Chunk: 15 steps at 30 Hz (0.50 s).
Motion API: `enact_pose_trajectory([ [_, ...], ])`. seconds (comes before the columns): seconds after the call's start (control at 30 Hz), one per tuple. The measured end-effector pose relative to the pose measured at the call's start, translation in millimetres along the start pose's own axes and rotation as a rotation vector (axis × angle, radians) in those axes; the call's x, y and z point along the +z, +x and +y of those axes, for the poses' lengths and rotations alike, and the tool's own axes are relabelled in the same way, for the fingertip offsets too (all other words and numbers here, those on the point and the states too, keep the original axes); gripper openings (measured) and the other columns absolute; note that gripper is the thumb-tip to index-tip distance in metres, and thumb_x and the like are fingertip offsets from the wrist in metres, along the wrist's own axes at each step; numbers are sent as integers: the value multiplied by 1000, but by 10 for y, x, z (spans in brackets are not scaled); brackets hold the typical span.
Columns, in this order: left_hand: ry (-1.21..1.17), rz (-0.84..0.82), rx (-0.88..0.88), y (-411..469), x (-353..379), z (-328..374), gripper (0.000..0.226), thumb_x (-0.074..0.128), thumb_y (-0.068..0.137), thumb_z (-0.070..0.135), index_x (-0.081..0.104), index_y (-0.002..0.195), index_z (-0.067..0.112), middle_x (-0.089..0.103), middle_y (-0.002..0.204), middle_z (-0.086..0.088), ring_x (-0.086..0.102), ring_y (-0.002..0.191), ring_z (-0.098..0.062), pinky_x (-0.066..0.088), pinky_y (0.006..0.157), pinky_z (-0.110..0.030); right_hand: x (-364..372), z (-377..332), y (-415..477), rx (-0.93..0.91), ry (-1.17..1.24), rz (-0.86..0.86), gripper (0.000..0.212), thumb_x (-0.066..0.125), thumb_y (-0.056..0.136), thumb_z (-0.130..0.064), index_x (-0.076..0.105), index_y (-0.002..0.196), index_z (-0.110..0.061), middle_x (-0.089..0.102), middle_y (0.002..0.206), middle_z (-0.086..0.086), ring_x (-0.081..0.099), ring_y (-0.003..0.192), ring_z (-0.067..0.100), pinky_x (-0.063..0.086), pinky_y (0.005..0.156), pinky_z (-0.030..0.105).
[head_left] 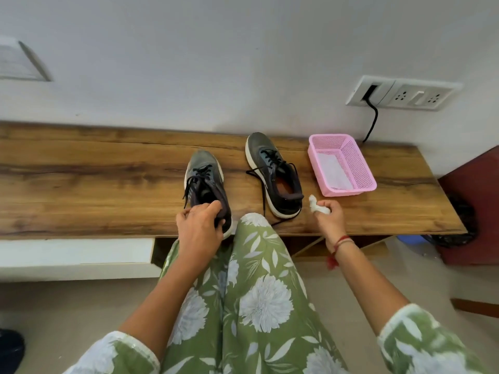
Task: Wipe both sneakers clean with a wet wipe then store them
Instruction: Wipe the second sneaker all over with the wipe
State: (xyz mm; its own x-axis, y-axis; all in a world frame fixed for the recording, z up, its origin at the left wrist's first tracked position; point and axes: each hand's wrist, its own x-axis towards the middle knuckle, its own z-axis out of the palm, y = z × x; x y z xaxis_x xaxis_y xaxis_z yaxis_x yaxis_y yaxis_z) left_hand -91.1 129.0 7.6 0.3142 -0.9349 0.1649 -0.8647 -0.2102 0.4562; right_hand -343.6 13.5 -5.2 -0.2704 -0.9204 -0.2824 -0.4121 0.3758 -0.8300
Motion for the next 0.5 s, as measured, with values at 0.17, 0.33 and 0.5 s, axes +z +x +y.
enact_pose_trajectory([
  [0.17, 41, 7, -6, 97, 184, -27, 24, 73, 70, 8, 54, 81, 19, 60, 77, 4, 59, 81, -24, 34, 86, -44, -43, 101, 431, -26, -85, 63, 12, 68, 84, -23, 58, 91, -19, 61, 102, 6, 59, 89, 24, 50, 73, 31],
  [0.33, 68, 15, -10, 88, 338, -113, 32, 77, 62, 2, 59, 84, 17, 65, 90, -1, 62, 93, -25, 38, 89, -47, 4, 268, 529, -64, -148, 87, 16, 68, 85, -24, 57, 92, -15, 62, 96, 5, 58, 86, 23, 42, 69, 28],
  [0.5, 71, 24, 3, 119, 402, -137, 33, 78, 63, 4, 59, 87, 17, 65, 94, -2, 61, 96, -25, 40, 87, -45, 74, 394, 563, -84, -262, 72, 14, 66, 86, -24, 58, 92, -14, 60, 96, 5, 55, 86, 23, 36, 72, 25],
])
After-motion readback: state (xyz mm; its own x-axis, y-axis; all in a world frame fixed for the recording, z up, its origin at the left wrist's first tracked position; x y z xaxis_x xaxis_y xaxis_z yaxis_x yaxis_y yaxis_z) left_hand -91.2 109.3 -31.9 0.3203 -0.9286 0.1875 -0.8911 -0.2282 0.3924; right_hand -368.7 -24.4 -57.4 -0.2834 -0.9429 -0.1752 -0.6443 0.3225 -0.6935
